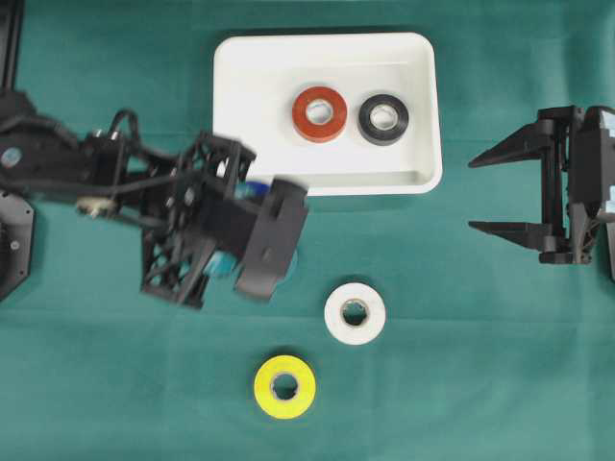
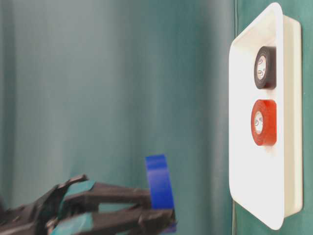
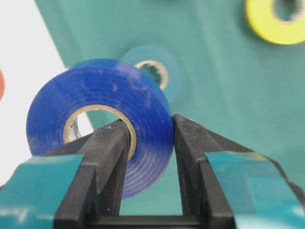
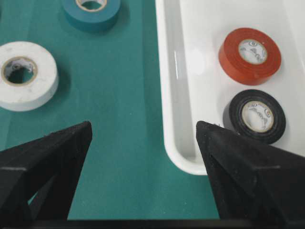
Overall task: Pick up the tape from a random location and place it into the white case.
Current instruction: 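Lift the blue tape and carry it over the tray's left side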
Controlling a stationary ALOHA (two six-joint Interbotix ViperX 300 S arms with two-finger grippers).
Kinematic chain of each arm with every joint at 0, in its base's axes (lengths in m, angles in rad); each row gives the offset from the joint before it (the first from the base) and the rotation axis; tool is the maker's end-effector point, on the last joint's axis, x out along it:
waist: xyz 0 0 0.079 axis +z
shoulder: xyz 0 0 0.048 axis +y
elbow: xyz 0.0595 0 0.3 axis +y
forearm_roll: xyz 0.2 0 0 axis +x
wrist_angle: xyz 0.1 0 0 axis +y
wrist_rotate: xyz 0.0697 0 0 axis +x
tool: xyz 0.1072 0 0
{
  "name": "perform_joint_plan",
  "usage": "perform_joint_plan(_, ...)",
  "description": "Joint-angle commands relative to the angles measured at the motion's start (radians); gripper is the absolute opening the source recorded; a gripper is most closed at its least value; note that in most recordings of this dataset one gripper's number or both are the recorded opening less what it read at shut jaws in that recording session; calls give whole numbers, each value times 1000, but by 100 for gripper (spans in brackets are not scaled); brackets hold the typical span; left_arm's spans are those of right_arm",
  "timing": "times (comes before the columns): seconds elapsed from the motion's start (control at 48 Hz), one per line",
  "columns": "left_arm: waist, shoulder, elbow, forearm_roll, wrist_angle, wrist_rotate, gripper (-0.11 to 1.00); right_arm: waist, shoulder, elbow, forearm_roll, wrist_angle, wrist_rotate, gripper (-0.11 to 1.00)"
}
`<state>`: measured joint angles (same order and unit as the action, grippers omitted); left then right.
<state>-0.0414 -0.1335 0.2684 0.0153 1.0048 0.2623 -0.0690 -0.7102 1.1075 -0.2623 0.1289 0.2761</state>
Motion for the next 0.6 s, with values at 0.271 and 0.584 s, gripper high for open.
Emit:
perform_joint_plan(0.271,199,28,-49,3,-18,0,22,0,0,-25,-5,15,-2,88)
perform_joint_plan(0.584,310,37,-66,3,-49,0,22,0,0,-25,-23,26,-5,88)
